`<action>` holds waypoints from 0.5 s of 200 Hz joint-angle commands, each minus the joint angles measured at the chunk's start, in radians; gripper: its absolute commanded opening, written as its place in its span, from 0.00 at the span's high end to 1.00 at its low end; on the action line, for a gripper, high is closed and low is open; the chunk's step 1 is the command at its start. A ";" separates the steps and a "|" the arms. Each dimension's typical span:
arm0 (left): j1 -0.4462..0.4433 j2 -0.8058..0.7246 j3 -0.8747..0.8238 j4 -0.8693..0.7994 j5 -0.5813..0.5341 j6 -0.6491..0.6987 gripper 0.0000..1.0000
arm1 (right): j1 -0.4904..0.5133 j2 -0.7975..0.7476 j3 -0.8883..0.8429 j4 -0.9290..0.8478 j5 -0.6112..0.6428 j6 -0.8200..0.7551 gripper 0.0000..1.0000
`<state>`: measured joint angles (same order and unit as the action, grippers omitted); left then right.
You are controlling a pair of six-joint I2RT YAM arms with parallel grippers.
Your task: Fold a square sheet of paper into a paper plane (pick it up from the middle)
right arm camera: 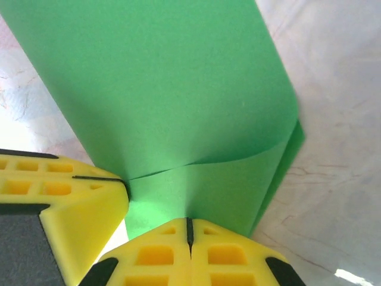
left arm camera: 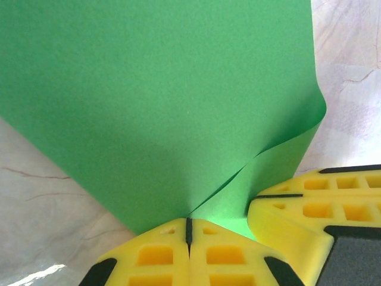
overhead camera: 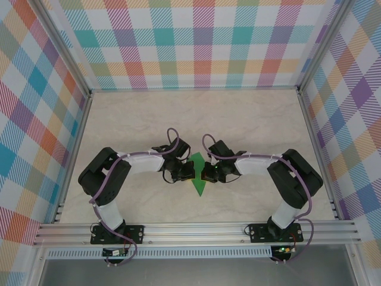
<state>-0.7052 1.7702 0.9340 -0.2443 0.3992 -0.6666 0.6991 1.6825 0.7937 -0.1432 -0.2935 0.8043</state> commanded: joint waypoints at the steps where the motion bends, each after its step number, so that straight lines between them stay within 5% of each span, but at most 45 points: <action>1: -0.007 0.053 -0.013 -0.137 -0.083 0.015 1.00 | -0.013 0.011 -0.013 -0.021 0.076 0.004 1.00; 100: -0.008 0.067 -0.009 -0.147 -0.092 0.016 1.00 | -0.066 0.058 0.008 0.062 -0.023 -0.027 1.00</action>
<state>-0.7055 1.7790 0.9508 -0.2653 0.3988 -0.6643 0.6601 1.7054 0.8131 -0.1196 -0.3023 0.7918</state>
